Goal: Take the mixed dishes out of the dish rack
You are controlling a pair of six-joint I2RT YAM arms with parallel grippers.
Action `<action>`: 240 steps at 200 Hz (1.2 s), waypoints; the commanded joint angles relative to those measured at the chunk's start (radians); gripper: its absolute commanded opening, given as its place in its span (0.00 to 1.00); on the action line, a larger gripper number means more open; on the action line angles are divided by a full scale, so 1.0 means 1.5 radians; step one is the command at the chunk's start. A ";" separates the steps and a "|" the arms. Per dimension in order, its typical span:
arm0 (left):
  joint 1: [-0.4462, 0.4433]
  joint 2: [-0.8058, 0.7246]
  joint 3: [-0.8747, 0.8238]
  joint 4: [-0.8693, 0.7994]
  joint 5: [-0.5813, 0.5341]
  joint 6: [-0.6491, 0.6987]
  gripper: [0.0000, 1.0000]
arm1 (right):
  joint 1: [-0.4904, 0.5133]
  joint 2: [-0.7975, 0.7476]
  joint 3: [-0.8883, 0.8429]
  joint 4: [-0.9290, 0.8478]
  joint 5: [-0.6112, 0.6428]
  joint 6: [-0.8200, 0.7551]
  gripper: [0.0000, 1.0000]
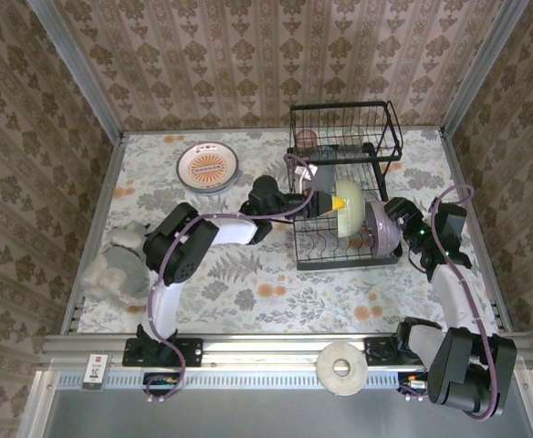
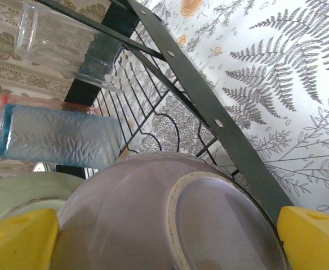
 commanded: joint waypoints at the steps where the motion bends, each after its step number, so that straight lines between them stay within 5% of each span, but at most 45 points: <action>1: 0.010 -0.079 0.007 0.099 -0.020 0.027 0.00 | -0.004 -0.013 0.014 -0.088 0.027 -0.027 1.00; 149: 0.022 -0.236 -0.057 0.029 0.025 0.091 0.00 | -0.005 -0.053 0.096 -0.176 0.016 -0.065 1.00; 207: 0.019 -0.373 -0.043 -0.317 0.064 0.316 0.00 | 0.004 -0.075 0.155 -0.239 0.024 -0.093 1.00; 240: 0.010 -0.446 0.040 -0.727 0.013 0.591 0.00 | 0.028 -0.082 0.189 -0.258 0.032 -0.103 1.00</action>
